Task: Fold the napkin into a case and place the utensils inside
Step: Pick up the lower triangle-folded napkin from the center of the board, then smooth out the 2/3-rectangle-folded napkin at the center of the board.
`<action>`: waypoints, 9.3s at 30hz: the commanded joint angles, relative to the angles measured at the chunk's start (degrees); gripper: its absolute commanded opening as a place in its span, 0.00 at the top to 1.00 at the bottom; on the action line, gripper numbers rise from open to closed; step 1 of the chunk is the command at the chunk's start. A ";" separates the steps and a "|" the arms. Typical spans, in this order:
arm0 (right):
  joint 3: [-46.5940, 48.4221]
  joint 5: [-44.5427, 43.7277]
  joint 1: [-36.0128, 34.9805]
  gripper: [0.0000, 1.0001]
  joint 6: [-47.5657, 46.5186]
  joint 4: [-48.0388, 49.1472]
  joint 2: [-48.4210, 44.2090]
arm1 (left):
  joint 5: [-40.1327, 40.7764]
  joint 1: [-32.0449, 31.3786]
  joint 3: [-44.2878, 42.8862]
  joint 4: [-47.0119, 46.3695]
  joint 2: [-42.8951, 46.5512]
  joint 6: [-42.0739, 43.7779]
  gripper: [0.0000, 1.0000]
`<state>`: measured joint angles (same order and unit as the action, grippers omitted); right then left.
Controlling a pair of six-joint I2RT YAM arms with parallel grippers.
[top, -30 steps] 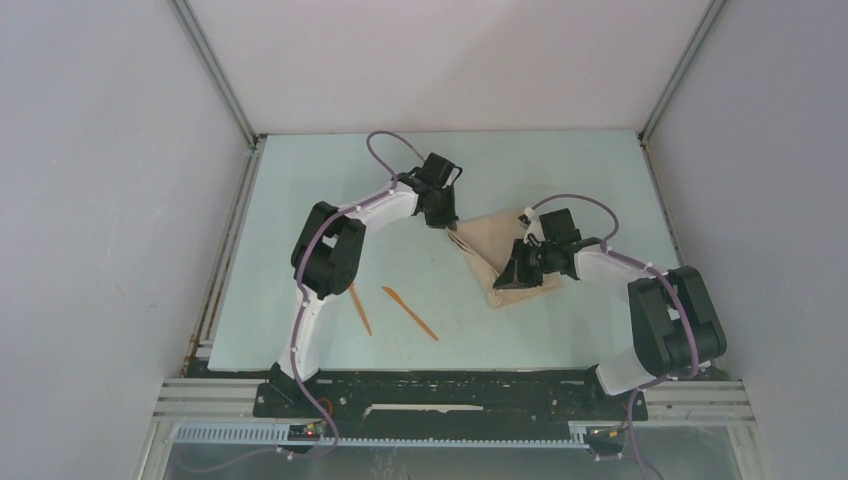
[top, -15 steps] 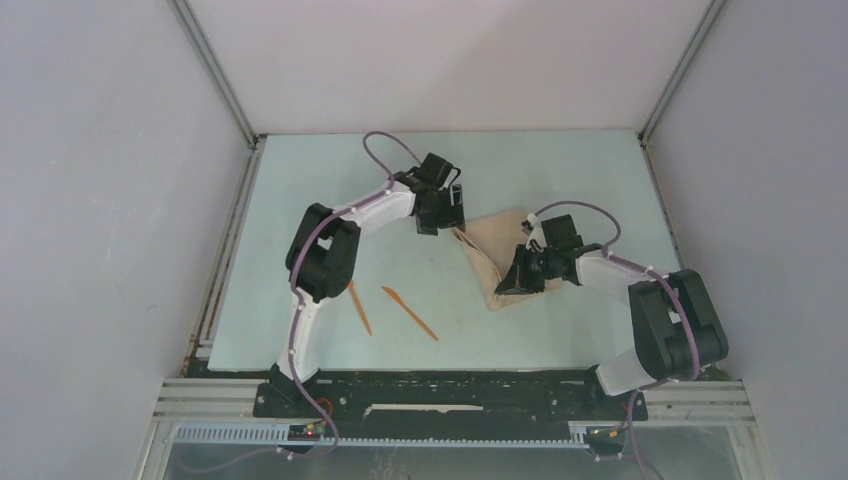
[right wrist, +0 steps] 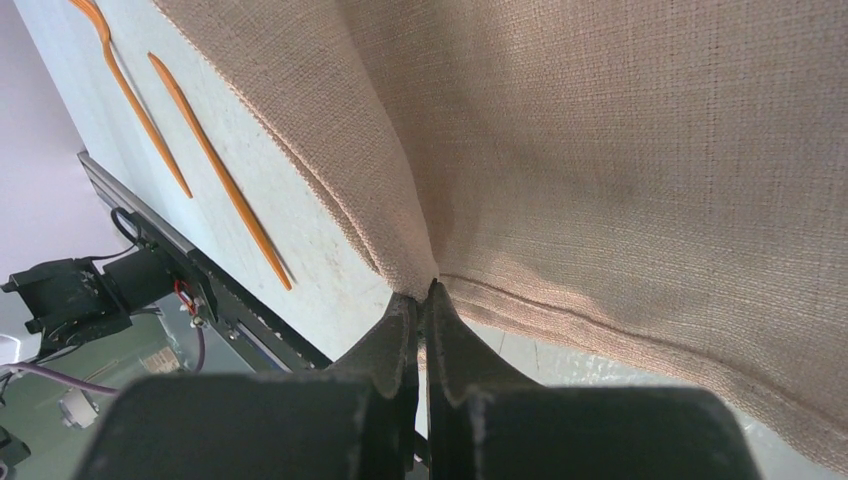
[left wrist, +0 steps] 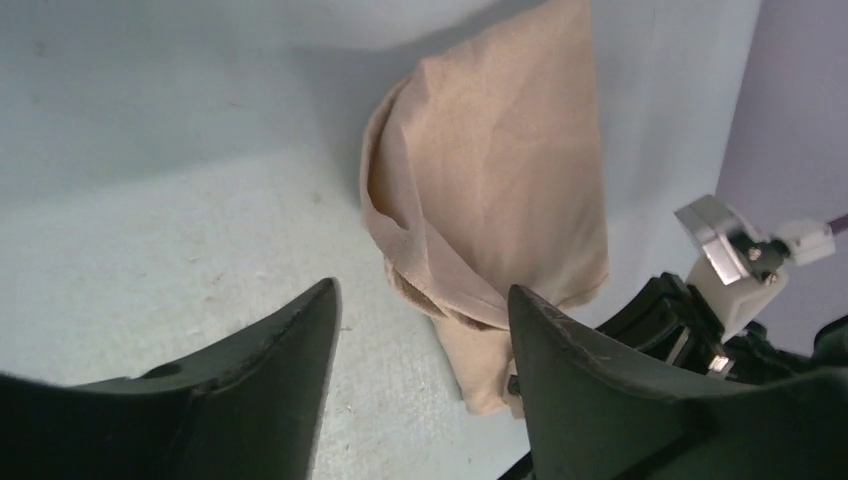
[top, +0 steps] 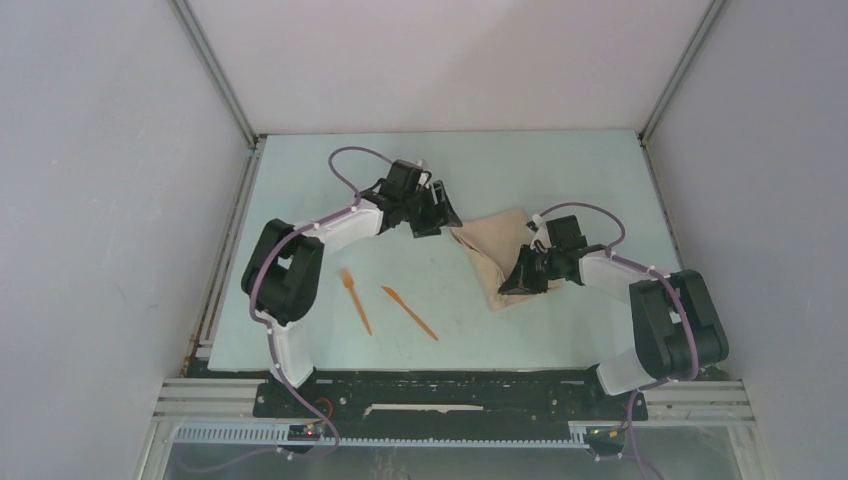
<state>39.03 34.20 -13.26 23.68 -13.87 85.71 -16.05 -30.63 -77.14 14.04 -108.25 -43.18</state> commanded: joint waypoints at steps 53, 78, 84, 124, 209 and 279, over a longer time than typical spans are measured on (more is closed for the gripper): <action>-4.66 0.91 8.66 1.00 7.08 2.17 -1.43 | -8.31 -3.80 -6.87 -17.29 -9.13 -4.77 0.64; 2.48 4.77 8.47 1.00 1.34 -0.36 5.01 | -9.09 -3.77 -3.39 -27.34 -9.90 -8.29 0.70; 2.95 3.02 8.33 1.00 0.95 -2.39 5.48 | -9.11 -3.80 -1.81 -28.82 -10.47 -9.58 0.74; -1.13 1.17 9.56 1.00 2.82 -1.78 4.57 | -12.84 -2.85 -1.22 -36.77 -13.44 -15.29 0.86; 2.96 13.48 0.95 0.59 3.52 2.63 16.27 | -14.55 -1.89 -14.79 -39.00 -33.92 -25.51 1.00; 9.44 -0.64 29.46 0.38 -0.34 -10.65 -0.39 | -16.24 -1.88 -15.29 -4.51 -2.61 0.72 0.38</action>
<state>44.60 34.63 13.02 24.93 -23.53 80.29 -33.45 -31.48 -94.39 2.50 -125.08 -51.33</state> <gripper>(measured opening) 0.606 0.609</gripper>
